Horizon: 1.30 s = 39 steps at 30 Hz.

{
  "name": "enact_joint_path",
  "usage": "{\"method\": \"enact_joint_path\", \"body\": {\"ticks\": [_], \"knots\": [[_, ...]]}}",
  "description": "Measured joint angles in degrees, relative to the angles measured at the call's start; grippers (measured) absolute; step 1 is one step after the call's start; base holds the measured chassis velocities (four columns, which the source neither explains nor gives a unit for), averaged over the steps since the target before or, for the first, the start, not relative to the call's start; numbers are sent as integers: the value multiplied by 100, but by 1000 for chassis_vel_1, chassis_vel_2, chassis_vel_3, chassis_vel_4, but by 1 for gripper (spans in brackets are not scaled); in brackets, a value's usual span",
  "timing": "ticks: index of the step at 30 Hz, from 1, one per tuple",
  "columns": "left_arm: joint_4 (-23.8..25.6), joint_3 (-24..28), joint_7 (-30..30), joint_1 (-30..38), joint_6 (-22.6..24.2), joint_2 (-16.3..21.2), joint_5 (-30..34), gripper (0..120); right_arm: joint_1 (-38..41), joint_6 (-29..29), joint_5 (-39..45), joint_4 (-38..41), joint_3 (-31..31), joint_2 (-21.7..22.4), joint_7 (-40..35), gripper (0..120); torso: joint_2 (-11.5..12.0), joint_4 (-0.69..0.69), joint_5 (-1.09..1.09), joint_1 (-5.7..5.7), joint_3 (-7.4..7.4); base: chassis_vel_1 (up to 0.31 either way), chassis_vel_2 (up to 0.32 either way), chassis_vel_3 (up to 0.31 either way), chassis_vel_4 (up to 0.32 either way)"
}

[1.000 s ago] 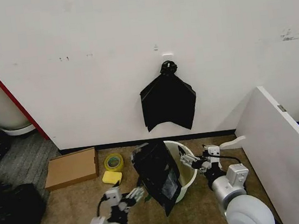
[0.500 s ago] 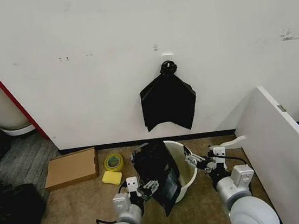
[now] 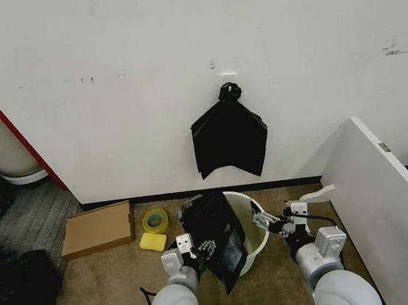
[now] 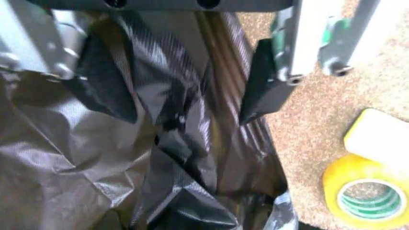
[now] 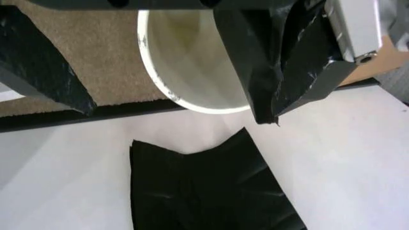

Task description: Place the garbage bag over the trash bin.

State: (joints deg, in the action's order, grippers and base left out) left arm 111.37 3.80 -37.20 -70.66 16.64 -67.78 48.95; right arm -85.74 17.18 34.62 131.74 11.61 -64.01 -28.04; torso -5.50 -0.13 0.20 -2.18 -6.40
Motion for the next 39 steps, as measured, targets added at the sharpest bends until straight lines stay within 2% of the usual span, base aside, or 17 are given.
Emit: {"method": "enact_joint_path", "body": {"ticks": [2,5,8,15,24,29,31,39], "knots": [[-126,69,-165,319,175,-28,343,47,-44,-2,4,9,9,22,0,100,0,0,0,0,0,0,0,0,0],[-152,130,-384,556,404,0,622,41,-38,3,113,16,29,31,-34,100,0,-1,1,0,0,0,0,0,0],[-161,168,-721,764,669,45,928,28,-16,48,304,39,61,9,-117,100,0,0,1,0,0,0,0,0,0],[-221,162,-1067,877,712,56,1193,6,-5,81,431,88,78,-9,-154,100,0,0,1,0,0,0,0,0,0],[-160,41,-1003,851,528,86,1063,5,-13,133,278,182,62,17,-133,100,0,0,1,0,0,0,0,0,0],[-27,-20,-678,672,227,127,574,5,18,308,528,383,9,71,-113,100,0,0,1,0,0,0,0,0,0],[75,-29,-422,547,85,162,199,5,170,497,1015,491,-50,147,-72,100,0,-1,0,0,0,0,0,0,0],[216,-61,44,256,-109,278,-348,5,758,929,1467,472,-227,365,186,100,0,1,1,0,0,0,0,0,0]]}}
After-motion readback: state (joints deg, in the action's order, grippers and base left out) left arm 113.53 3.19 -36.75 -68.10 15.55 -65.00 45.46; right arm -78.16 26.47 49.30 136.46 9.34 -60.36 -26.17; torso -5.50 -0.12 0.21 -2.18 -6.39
